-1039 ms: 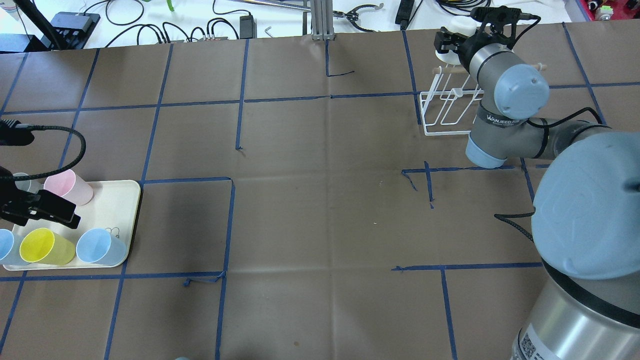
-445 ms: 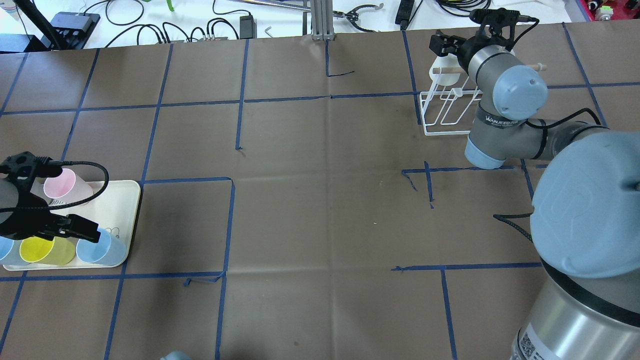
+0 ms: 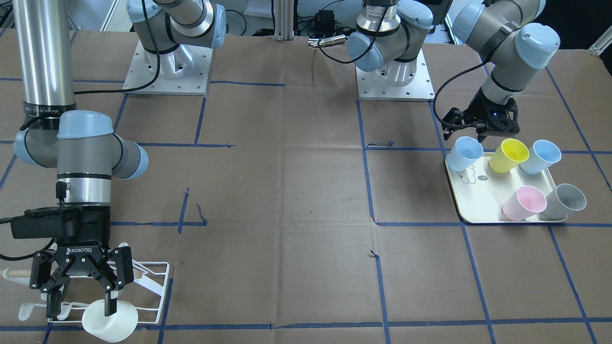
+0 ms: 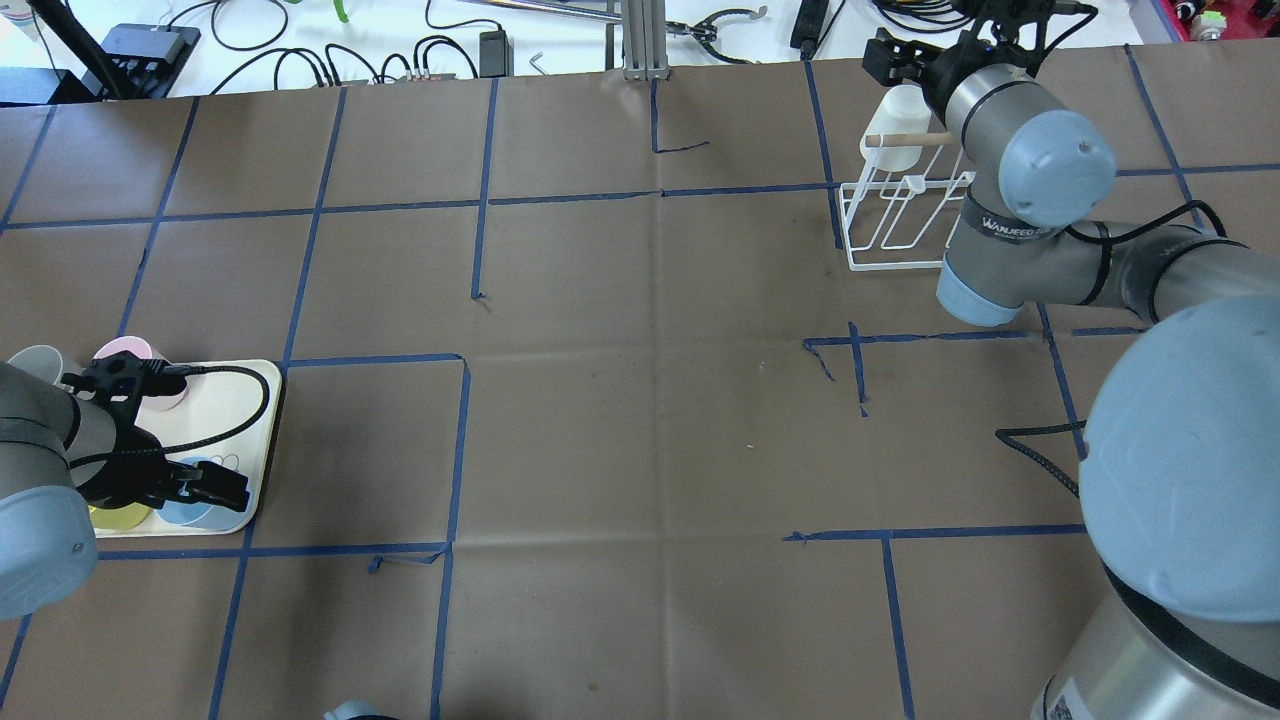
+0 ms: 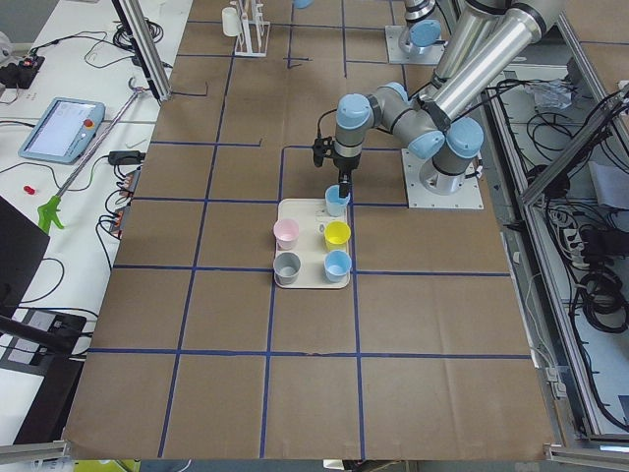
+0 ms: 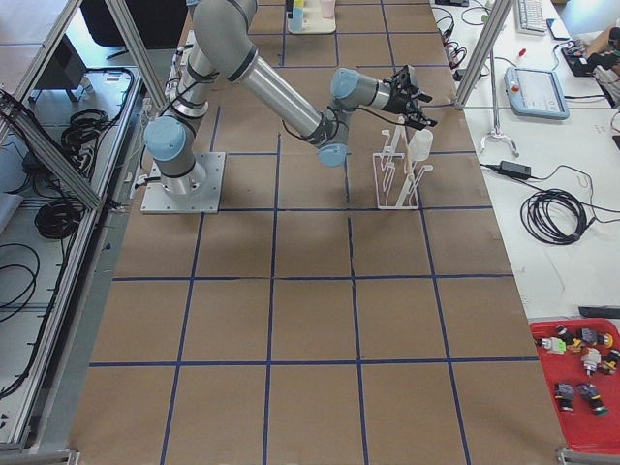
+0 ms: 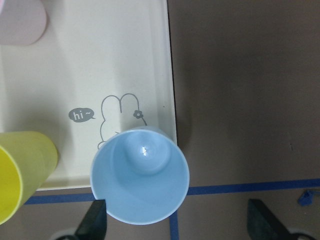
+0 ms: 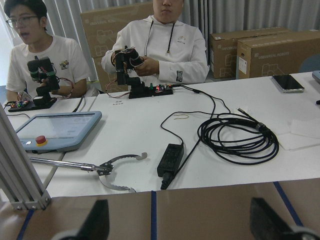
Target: Transfer IKEA cup to right arm and place on rack
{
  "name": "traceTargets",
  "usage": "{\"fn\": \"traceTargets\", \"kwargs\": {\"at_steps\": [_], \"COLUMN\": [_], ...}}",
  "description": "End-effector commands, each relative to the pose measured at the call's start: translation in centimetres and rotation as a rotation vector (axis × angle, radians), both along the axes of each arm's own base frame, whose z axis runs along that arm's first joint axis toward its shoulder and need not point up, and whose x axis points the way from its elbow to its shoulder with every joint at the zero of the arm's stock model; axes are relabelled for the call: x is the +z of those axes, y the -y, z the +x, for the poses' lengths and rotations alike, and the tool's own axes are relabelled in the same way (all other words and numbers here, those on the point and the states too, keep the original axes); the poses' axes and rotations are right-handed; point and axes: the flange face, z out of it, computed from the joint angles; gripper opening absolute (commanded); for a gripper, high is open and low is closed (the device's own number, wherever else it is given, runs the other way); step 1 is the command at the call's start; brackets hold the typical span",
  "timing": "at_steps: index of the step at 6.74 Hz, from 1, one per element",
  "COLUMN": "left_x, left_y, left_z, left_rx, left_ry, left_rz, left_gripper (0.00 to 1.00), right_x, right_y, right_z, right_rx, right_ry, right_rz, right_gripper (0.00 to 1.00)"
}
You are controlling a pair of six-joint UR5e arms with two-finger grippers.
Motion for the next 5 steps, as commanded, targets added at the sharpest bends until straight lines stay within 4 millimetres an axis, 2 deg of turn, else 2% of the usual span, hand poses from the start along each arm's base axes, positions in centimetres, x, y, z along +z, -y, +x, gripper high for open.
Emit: {"fn": "traceTargets", "kwargs": {"at_steps": [1,2,3,4,5], "left_x": [-1.3,-1.4,-1.3,-1.2,-1.2], "left_y": [0.2,0.3,0.4,0.4,0.4], "left_z": [0.3,0.4,0.5,0.7,0.8], "left_rx": [0.007,0.006,0.002,0.003,0.003], "left_ry": [-0.008,-0.007,-0.001,0.017,0.016], "left_rz": [0.018,0.019,0.021,0.035,0.034], "left_gripper": [0.96,0.91,0.55,0.18,0.0], "right_x": [4.2,6.5,7.9,8.1,7.5], "right_y": [-3.4,-5.8,-8.6,-11.3,-13.2], "right_z": [1.7,2.3,3.5,4.8,6.0], "right_rx": [-0.007,-0.024,-0.018,-0.029,-0.035], "right_ry": [0.094,0.172,0.204,0.306,0.414], "right_rz": [-0.041,-0.061,-0.069,-0.048,-0.011], "right_gripper": [1.0,1.0,1.0,1.0,1.0]}}
